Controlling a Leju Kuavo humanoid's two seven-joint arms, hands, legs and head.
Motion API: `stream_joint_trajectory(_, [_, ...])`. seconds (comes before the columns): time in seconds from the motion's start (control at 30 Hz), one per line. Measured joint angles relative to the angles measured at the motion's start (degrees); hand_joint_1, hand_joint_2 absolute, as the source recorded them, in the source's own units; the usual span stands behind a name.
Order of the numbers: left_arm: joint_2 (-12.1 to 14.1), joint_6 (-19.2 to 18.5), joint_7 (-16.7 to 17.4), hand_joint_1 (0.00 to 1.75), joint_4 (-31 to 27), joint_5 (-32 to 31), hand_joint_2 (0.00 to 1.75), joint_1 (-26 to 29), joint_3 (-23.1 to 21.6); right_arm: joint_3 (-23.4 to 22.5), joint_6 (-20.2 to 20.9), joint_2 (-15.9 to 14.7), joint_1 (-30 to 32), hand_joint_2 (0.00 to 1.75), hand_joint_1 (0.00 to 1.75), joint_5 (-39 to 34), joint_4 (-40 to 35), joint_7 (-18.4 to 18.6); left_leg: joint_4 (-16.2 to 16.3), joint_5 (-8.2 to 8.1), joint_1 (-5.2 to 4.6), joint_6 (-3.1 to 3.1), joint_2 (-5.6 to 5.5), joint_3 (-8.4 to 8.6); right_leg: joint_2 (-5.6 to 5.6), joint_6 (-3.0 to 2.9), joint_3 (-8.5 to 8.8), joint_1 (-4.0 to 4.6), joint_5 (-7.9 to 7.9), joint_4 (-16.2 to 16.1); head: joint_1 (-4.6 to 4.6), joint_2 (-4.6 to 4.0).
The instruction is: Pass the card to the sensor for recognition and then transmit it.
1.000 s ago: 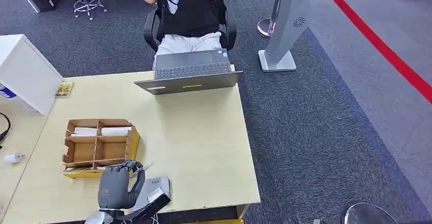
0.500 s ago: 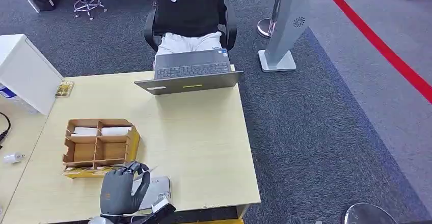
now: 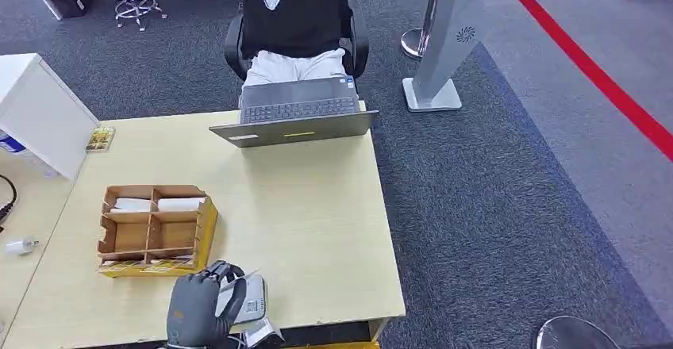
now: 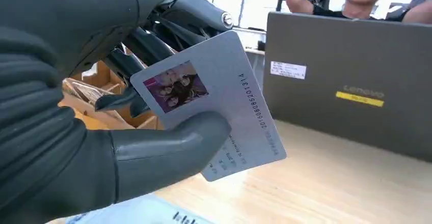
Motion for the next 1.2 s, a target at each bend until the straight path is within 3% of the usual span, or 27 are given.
stream_joint_trajectory(0.53, [1.31,0.94,1.84,1.75,6.43,1.53,1.75,-0.24,-1.94,0.26,-0.07,0.00,0.05,1.75,0.00,-0.07,0.00,0.00,0.00,0.00,0.00,0.00,0.00,0.00,0.00,0.00,0.00,0.00,0.00,0.00,0.00,0.00])
stream_joint_trajectory(1.2, [1.64,1.11,2.21,1.75,8.72,2.23,1.75,-0.39,-1.97,0.81,-0.17,0.00,0.11,1.75,0.00,-0.07,0.02,0.17,0.00,0.00,0.00,0.00,0.00,0.00,0.00,0.00,0.00,0.00,0.00,0.00,0.00,0.00])
